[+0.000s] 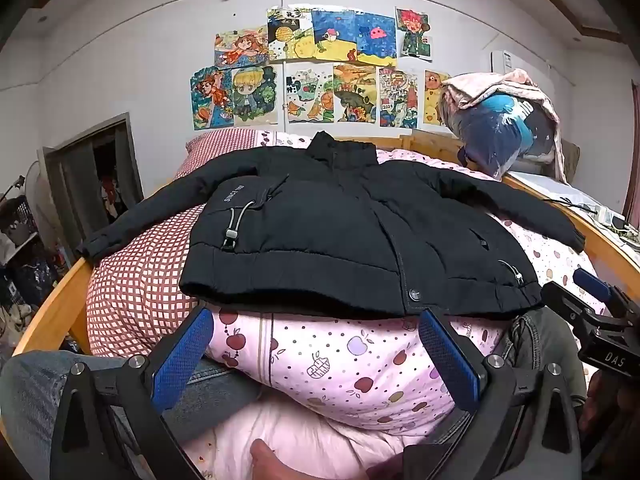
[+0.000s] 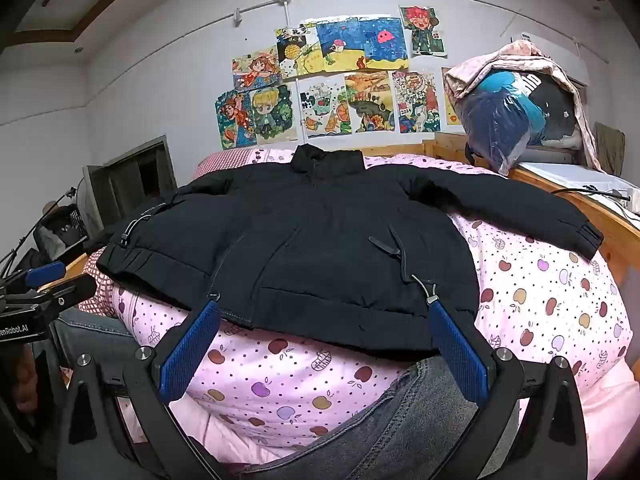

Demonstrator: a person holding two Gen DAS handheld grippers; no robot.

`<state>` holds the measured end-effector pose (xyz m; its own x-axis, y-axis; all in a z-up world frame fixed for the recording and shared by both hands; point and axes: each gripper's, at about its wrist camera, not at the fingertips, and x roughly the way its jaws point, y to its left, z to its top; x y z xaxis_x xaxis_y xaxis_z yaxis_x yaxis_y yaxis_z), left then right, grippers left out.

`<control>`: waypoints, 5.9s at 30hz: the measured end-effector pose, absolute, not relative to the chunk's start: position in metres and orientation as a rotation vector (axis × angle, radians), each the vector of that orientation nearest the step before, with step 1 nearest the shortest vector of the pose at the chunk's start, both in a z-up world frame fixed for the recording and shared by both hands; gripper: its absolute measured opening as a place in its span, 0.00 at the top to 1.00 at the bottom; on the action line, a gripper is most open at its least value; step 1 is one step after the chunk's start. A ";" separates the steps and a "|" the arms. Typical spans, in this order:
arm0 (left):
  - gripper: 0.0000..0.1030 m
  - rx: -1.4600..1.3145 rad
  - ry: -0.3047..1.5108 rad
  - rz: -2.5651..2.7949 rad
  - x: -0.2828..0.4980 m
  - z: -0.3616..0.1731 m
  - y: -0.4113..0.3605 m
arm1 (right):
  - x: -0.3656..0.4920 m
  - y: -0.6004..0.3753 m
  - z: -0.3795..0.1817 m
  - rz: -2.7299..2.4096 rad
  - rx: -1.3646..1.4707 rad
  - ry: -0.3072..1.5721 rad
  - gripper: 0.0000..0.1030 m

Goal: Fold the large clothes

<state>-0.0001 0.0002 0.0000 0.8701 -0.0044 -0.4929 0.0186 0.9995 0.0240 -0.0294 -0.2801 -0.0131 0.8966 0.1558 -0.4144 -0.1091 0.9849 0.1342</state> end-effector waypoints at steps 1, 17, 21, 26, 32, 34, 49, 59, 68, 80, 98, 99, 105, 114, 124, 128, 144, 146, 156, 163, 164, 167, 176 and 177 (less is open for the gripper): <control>0.00 0.027 0.516 -0.013 0.000 0.000 0.000 | -0.029 -0.280 -0.013 0.138 0.109 0.438 0.01; 0.00 0.019 0.515 -0.016 -0.001 0.000 0.000 | -0.030 -0.280 -0.013 0.137 0.108 0.440 0.01; 0.00 0.017 0.515 -0.017 0.000 0.000 0.001 | -0.031 -0.281 -0.013 0.138 0.108 0.441 0.01; 0.00 0.014 0.518 -0.024 -0.002 0.000 -0.001 | -0.031 -0.281 -0.012 0.137 0.108 0.441 0.01; 0.00 0.011 0.520 -0.034 -0.004 0.001 -0.005 | -0.032 -0.281 -0.012 0.137 0.108 0.442 0.01; 0.00 0.011 0.521 -0.033 -0.003 0.001 -0.004 | -0.032 -0.281 -0.012 0.138 0.108 0.442 0.01; 0.00 0.003 0.522 -0.036 -0.003 0.001 0.000 | -0.032 -0.281 -0.011 0.137 0.108 0.442 0.01; 0.00 0.000 0.523 -0.035 -0.003 0.001 0.000 | -0.033 -0.281 -0.011 0.137 0.108 0.442 0.01; 0.00 0.000 0.522 -0.035 -0.003 0.001 0.000 | -0.034 -0.281 -0.011 0.138 0.107 0.444 0.01; 0.00 -0.003 0.523 -0.036 -0.003 0.001 0.000 | -0.034 -0.281 -0.011 0.138 0.107 0.444 0.01; 0.00 -0.005 0.529 -0.032 -0.003 -0.002 0.001 | -0.035 -0.281 -0.011 0.140 0.108 0.450 0.01; 0.00 -0.005 0.532 -0.031 -0.003 -0.003 0.001 | -0.035 -0.281 -0.010 0.141 0.108 0.451 0.01; 0.00 0.014 0.571 -0.015 0.004 -0.009 -0.002 | -0.026 -0.279 -0.015 0.148 0.100 0.469 0.01; 0.00 0.007 0.656 -0.026 0.034 -0.009 0.004 | -0.013 -0.275 -0.009 0.114 0.050 0.523 0.01; 0.00 0.076 0.689 -0.068 0.088 0.022 -0.015 | 0.018 -0.292 0.016 0.052 -0.013 0.488 0.01; 0.00 0.091 0.707 -0.092 0.118 0.031 -0.031 | 0.037 -0.302 0.022 -0.006 -0.047 0.480 0.01; 0.00 0.165 0.780 -0.195 0.251 0.032 -0.115 | 0.130 -0.371 0.012 -0.089 0.078 0.535 0.01; 0.00 0.169 0.773 -0.213 0.268 0.032 -0.126 | 0.138 -0.384 0.002 -0.077 0.137 0.552 0.01; 0.00 0.262 0.764 -0.248 0.340 0.011 -0.192 | 0.146 -0.469 -0.061 -0.194 0.439 0.514 0.01; 0.00 0.299 0.769 -0.271 0.382 -0.007 -0.226 | 0.170 -0.504 -0.092 -0.165 0.553 0.514 0.01; 0.00 0.303 0.770 -0.276 0.387 -0.010 -0.230 | 0.171 -0.506 -0.094 -0.169 0.560 0.519 0.01; 0.00 0.319 0.770 -0.288 0.403 -0.016 -0.243 | 0.176 -0.517 -0.101 -0.183 0.648 0.486 0.01; 0.00 0.290 0.768 -0.328 0.440 -0.031 -0.278 | 0.187 -0.550 -0.110 -0.261 0.924 0.308 0.01; 0.00 0.285 0.767 -0.329 0.443 -0.032 -0.280 | 0.184 -0.553 -0.112 -0.270 0.941 0.291 0.01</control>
<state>0.4430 -0.2802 -0.0324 0.6735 -0.1858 -0.7154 0.3909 0.9110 0.1313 0.1844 -0.5525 -0.1119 0.9277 -0.0999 -0.3596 0.3510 0.5609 0.7498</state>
